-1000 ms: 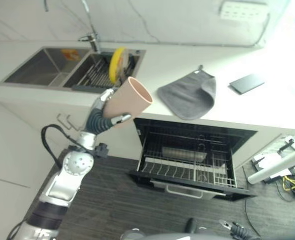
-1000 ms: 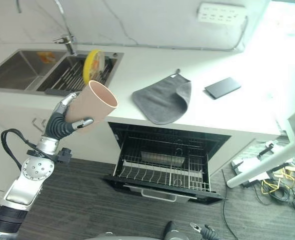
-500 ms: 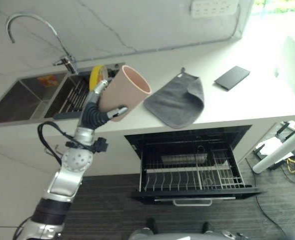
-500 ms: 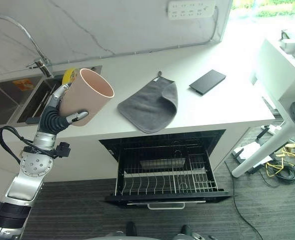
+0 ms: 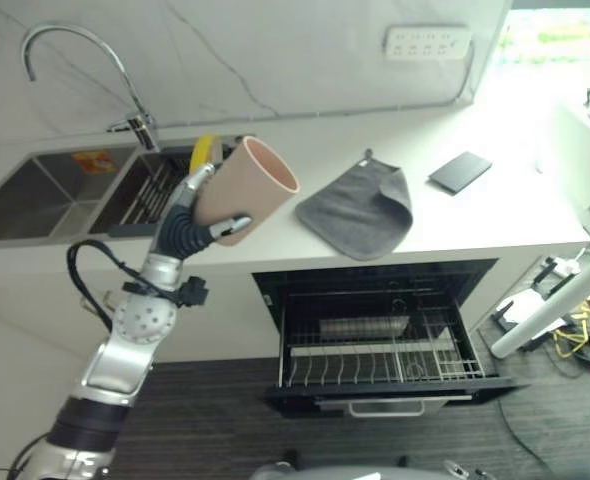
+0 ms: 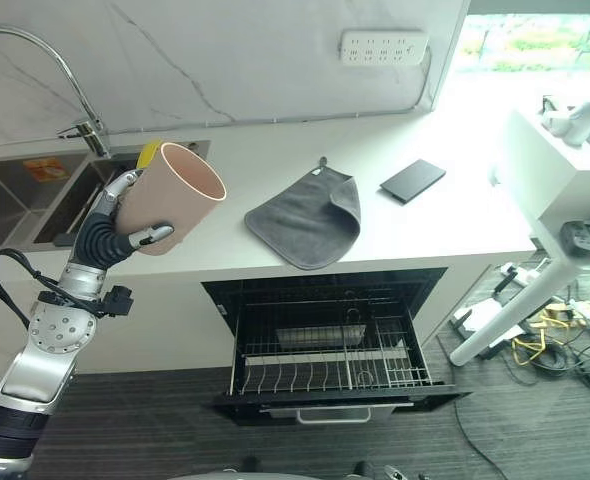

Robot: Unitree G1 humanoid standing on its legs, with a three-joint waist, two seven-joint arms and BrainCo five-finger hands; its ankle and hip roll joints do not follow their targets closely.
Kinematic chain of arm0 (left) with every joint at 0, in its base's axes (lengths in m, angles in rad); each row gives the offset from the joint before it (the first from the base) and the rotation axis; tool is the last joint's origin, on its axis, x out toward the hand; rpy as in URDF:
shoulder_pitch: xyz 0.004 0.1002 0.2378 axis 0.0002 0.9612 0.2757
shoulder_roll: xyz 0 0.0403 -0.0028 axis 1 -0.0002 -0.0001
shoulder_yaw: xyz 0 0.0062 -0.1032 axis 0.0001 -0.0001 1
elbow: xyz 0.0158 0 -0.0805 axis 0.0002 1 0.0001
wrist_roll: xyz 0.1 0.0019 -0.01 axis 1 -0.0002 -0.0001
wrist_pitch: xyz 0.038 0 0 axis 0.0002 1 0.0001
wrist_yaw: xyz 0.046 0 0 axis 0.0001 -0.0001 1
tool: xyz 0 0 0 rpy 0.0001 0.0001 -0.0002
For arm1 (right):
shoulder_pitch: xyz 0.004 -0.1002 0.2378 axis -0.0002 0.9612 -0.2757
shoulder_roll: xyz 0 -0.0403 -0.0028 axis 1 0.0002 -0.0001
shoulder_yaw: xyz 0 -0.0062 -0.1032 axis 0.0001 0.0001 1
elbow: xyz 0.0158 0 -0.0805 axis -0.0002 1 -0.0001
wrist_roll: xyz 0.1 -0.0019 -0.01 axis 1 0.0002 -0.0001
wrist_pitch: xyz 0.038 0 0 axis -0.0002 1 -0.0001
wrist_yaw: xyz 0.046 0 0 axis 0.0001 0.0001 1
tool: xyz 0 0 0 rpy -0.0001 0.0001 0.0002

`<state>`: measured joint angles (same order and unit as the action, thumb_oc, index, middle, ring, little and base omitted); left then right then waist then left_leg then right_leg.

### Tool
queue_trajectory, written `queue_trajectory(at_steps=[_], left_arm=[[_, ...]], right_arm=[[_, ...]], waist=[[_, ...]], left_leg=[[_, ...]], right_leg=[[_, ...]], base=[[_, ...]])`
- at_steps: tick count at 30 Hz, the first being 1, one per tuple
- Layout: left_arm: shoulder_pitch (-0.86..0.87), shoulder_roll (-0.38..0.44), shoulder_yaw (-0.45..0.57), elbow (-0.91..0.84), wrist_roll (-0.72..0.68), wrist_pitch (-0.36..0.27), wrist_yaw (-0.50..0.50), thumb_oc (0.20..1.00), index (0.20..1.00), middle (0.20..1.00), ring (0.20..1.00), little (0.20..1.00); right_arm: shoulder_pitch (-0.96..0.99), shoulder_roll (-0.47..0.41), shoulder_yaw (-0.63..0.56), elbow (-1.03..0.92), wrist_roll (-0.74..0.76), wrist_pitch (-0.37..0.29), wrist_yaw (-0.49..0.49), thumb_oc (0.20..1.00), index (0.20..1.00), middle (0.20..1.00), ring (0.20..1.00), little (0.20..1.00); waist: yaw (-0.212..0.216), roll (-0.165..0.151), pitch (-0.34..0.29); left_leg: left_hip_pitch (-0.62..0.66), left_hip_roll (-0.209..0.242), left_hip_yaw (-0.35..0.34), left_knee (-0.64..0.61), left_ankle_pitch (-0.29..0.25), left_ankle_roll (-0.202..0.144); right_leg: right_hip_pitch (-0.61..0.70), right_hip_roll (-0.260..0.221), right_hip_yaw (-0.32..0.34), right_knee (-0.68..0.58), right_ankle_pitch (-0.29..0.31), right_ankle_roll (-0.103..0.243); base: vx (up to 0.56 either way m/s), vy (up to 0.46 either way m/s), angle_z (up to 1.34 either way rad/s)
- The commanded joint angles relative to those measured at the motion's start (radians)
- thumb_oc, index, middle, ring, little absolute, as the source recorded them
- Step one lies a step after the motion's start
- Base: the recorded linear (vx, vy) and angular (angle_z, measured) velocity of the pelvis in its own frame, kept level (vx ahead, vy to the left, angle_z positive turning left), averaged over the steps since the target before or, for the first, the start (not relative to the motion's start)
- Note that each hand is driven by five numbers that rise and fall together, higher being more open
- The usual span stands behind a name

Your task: Place the dishes in the dishwasher.

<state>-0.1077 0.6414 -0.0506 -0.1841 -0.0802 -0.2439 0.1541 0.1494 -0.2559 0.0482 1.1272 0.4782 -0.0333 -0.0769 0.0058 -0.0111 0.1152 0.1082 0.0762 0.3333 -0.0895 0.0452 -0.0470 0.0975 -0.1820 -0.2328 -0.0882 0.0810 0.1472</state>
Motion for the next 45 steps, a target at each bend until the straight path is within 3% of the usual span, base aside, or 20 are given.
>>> queue_trajectory(at_steps=[1,4,7,9,11,15,19,22,27,29,31,32,33,37,40,45], left_arm=[[-0.073,-0.047,-0.013,0.014,-0.144,-0.098,-0.001,0.2,0.2,0.2,0.2,0.2],[-0.074,-0.117,-0.04,0.071,-0.27,-0.143,-0.006,0.2,0.2,0.2,0.2,0.2],[-0.076,-0.166,-0.041,0.134,-0.421,-0.17,-0.037,0.2,0.2,0.2,0.2,0.2],[-0.073,-0.217,-0.044,0.2,-0.589,-0.163,-0.061,0.2,0.2,0.2,0.2,0.2],[-0.066,-0.257,-0.045,0.252,-0.681,-0.16,-0.093,0.2,0.2,0.2,0.2,0.2],[-0.071,-0.291,-0.068,0.277,-0.653,-0.184,-0.061,0.2,0.2,0.2,0.2,0.2],[-0.092,-0.296,-0.063,0.272,-0.653,-0.197,-0.037,0.2,0.2,0.2,0.2,0.2],[-0.104,-0.285,-0.056,0.26,-0.481,-0.258,0.094,0.2,0.2,0.2,0.2,0.2],[-0.114,-0.257,-0.065,0.226,-0.151,-0.287,0.323,0.2,0.2,0.2,0.2,0.2],[-0.119,-0.244,-0.08,0.208,-0.017,-0.279,0.411,0.2,0.2,0.2,0.2,0.2],[-0.115,-0.228,-0.094,0.175,0.236,-0.249,0.557,0.2,0.2,0.2,0.2,0.2],[-0.124,-0.214,-0.104,0.169,0.296,-0.24,0.601,0.2,0.2,0.2,0.2,0.2],[-0.128,-0.206,-0.114,0.143,0.362,-0.204,0.64,0.2,0.2,0.2,0.2,0.2],[-0.189,-0.191,-0.18,0.173,0.443,-0.13,0.775,0.2,0.2,0.2,0.2,0.2],[-0.241,-0.187,-0.227,0.208,0.496,-0.044,0.895,0.2,0.2,0.2,0.2,0.2],[-0.268,-0.207,-0.254,0.248,0.527,-0.04,0.93,0.2,0.2,0.2,0.2,0.2]], right_arm=[[0.006,-0.008,-0.039,-0.078,0.124,-0.096,0.012,1.0,1.0,1.0,1.0,1.0],[0.061,-0.008,-0.046,-0.374,0.224,-0.214,0.021,1.0,1.0,1.0,1.0,1.0],[0.114,0.001,-0.078,-0.629,0.256,-0.227,0.068,1.0,1.0,1.0,1.0,1.0],[0.125,-0.016,-0.074,-0.797,0.14,-0.261,0.043,1.0,1.0,1.0,1.0,1.0],[0.133,-0.046,-0.097,-0.908,0.118,-0.259,0.023,1.0,1.0,1.0,1.0,1.0],[0.116,-0.095,-0.157,-1.054,0.109,-0.3,0.008,1.0,1.0,1.0,1.0,1.0],[0.084,-0.123,-0.184,-1.19,0.078,-0.327,0.055,1.0,1.0,1.0,1.0,1.0],[0.038,-0.141,-0.186,-1.296,0.137,-0.324,0.129,1.0,1.0,1.0,1.0,1.0],[-0.027,-0.152,-0.14,-1.385,0.208,-0.305,0.232,1.0,1.0,1.0,1.0,1.0],[-0.061,-0.159,-0.103,-1.419,0.209,-0.293,0.248,1.0,1.0,1.0,1.0,1.0],[-0.105,-0.169,-0.05,-1.438,0.213,-0.291,0.247,1.0,1.0,1.0,1.0,1.0],[-0.126,-0.174,-0.025,-1.448,0.224,-0.281,0.245,1.0,1.0,1.0,1.0,1.0],[-0.173,-0.19,0.024,-1.437,0.235,-0.278,0.236,1.0,1.0,1.0,1.0,1.0],[-0.271,-0.206,0.143,-1.424,0.225,-0.269,0.174,1.0,1.0,1.0,1.0,1.0],[-0.383,-0.195,0.228,-1.425,0.214,-0.21,0.13,1.0,1.0,1.0,1.0,1.0],[-0.475,-0.165,0.289,-1.425,0.225,-0.169,0.12,1.0,1.0,1.0,1.0,1.0]], waist=[[-0.02,0.017,0.026],[-0.07,-0.005,0.028],[-0.115,-0.018,0.023],[-0.142,-0.028,0.021],[-0.162,-0.035,0.018],[-0.194,-0.037,0.014],[-0.208,-0.029,0.009],[-0.207,-0.024,-0.001],[-0.176,-0.023,-0.014],[-0.157,-0.024,-0.018],[-0.133,-0.033,-0.019],[-0.122,-0.033,-0.021],[-0.098,-0.035,-0.022],[-0.062,-0.032,-0.028],[-0.017,-0.033,-0.033],[0.018,-0.038,-0.041]], left_leg=[[0.065,0.021,0.055,0.021,-0.073,0.01],[0.072,0.023,0.083,0.051,-0.089,0.02],[0.085,0.015,0.084,0.073,-0.126,0.03],[0.085,0.007,0.092,0.103,-0.149,0.042],[0.085,0.008,0.108,0.134,-0.168,0.049],[0.093,0.008,0.132,0.166,-0.184,0.053],[0.101,0.003,0.146,0.187,-0.204,0.057],[0.1,0.001,0.151,0.201,-0.213,0.056],[0.097,-0.004,0.128,0.194,-0.213,0.053],[0.094,-0.005,0.113,0.192,-0.211,0.051],[0.08,-0.005,0.115,0.194,-0.187,0.049],[0.08,-0.005,0.11,0.19,-0.186,0.048],[0.076,-0.003,0.092,0.191,-0.183,0.039],[0.075,-0.006,0.062,0.177,-0.173,0.033],[0.071,-0.013,0.018,0.161,-0.166,0.027],[0.064,-0.017,-0.012,0.138,-0.148,0.022]], right_leg=[[-0.015,-0.035,-0.102,0.063,-0.009,0.045],[-0.029,-0.036,-0.075,0.076,-0.003,0.043],[-0.039,-0.037,-0.04,0.088,-0.014,0.054],[-0.051,-0.039,-0.016,0.101,-0.017,0.055],[-0.065,-0.04,0.001,0.12,-0.014,0.056],[-0.076,-0.041,0.029,0.131,0.005,0.056],[-0.082,-0.045,0.041,0.133,0.011,0.055],[-0.083,-0.047,0.041,0.133,0.012,0.053],[-0.071,-0.048,0.025,0.128,0.003,0.049],[-0.064,-0.049,0.016,0.125,-0.002,0.047],[-0.066,-0.055,-0.003,0.119,0.005,0.034],[-0.06,-0.056,-0.01,0.115,0.001,0.034],[-0.051,-0.056,-0.018,0.106,-0.003,0.032],[-0.036,-0.054,-0.032,0.099,-0.008,0.034],[-0.01,-0.05,-0.057,0.081,-0.013,0.03],[0.001,-0.043,-0.072,0.067,-0.012,0.025]], base=[[-0.05,-0.003,-0.22],[-0.06,-0.009,-0.35],[-0.02,0.016,-0.75],[-0.04,0.027,-0.97],[-0.04,0.0,-0.54],[-0.01,0.012,-0.47],[-0.01,0.031,-0.22],[-0.01,0.019,-0.13],[0.01,-0.007,0.05],[0.02,-0.024,0.16],[-0.04,-0.068,0.26],[-0.02,-0.081,0.25],[0.05,-0.041,0.23],[0.04,-0.028,0.32],[0.03,-0.046,0.4],[0.01,-0.05,0.25]])
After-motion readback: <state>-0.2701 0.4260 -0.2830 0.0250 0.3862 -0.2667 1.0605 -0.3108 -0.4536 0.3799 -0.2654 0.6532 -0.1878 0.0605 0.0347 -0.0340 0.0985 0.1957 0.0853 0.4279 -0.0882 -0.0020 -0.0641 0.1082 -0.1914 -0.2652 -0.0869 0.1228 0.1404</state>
